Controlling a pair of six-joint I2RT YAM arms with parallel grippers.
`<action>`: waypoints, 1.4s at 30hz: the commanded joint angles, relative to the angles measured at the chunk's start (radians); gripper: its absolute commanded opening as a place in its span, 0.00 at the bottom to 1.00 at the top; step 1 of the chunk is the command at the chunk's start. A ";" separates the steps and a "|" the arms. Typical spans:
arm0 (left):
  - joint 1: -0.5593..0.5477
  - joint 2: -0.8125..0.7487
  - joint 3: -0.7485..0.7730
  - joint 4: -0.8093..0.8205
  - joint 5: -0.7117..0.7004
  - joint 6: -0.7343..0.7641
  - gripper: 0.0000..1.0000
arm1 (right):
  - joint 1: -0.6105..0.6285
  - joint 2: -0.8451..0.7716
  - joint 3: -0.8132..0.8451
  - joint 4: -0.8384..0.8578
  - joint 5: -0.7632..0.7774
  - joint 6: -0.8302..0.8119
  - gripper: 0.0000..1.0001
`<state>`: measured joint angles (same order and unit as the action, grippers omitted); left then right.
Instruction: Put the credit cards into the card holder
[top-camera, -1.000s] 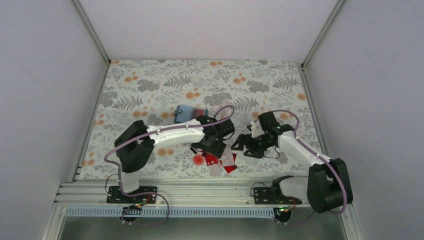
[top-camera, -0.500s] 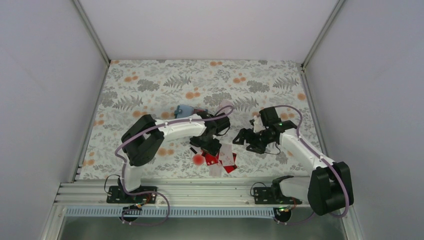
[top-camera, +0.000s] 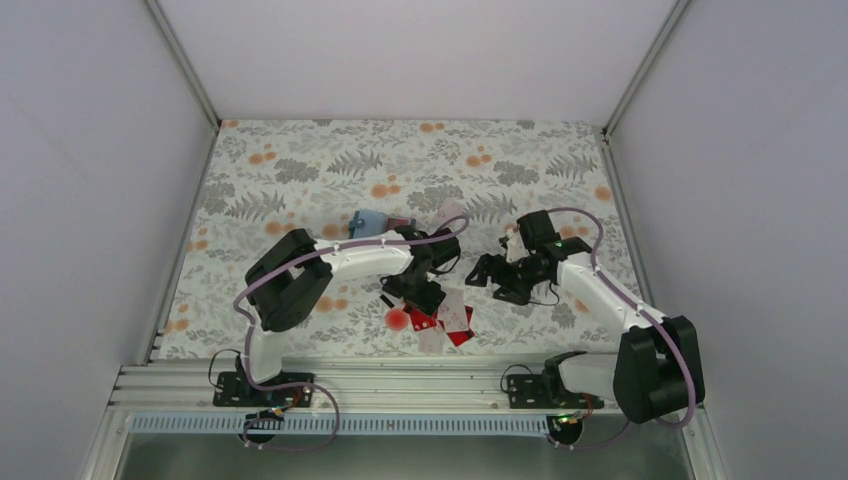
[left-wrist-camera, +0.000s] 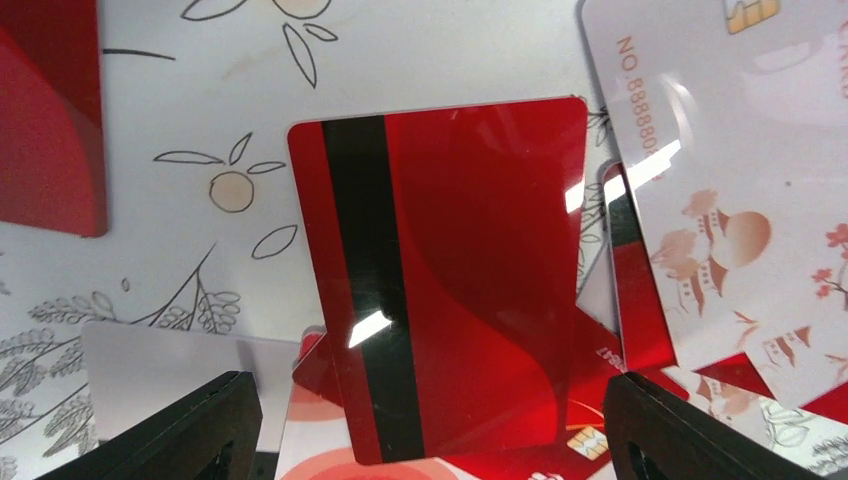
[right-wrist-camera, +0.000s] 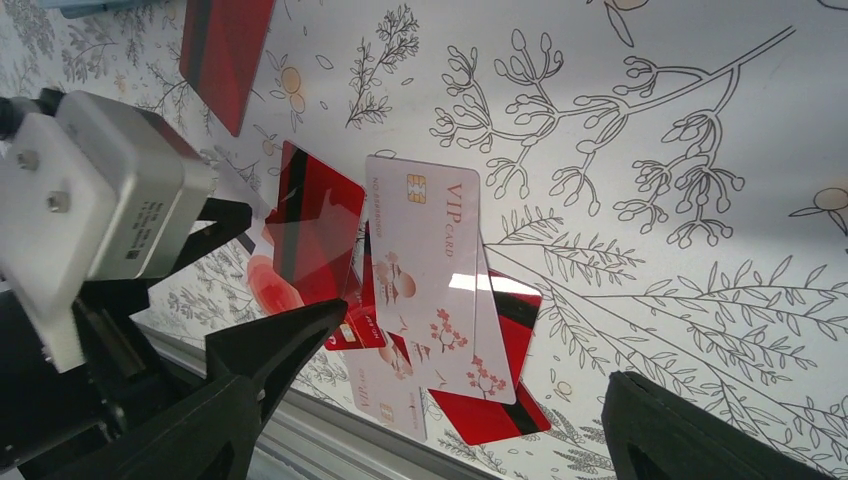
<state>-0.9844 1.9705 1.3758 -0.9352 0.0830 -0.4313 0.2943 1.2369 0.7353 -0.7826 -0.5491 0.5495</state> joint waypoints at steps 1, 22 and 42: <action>-0.002 0.033 -0.007 0.022 0.012 0.024 0.85 | 0.006 0.008 0.024 -0.003 0.009 0.003 0.87; 0.005 0.077 -0.026 0.054 -0.045 0.047 0.57 | 0.006 0.046 0.048 -0.011 0.019 -0.023 0.87; 0.010 -0.029 0.033 0.046 -0.095 0.072 0.74 | 0.005 0.110 0.136 -0.046 0.050 -0.070 0.87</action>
<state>-0.9630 1.9942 1.3800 -0.9001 0.0074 -0.3779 0.2943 1.3338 0.8345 -0.8066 -0.5152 0.5045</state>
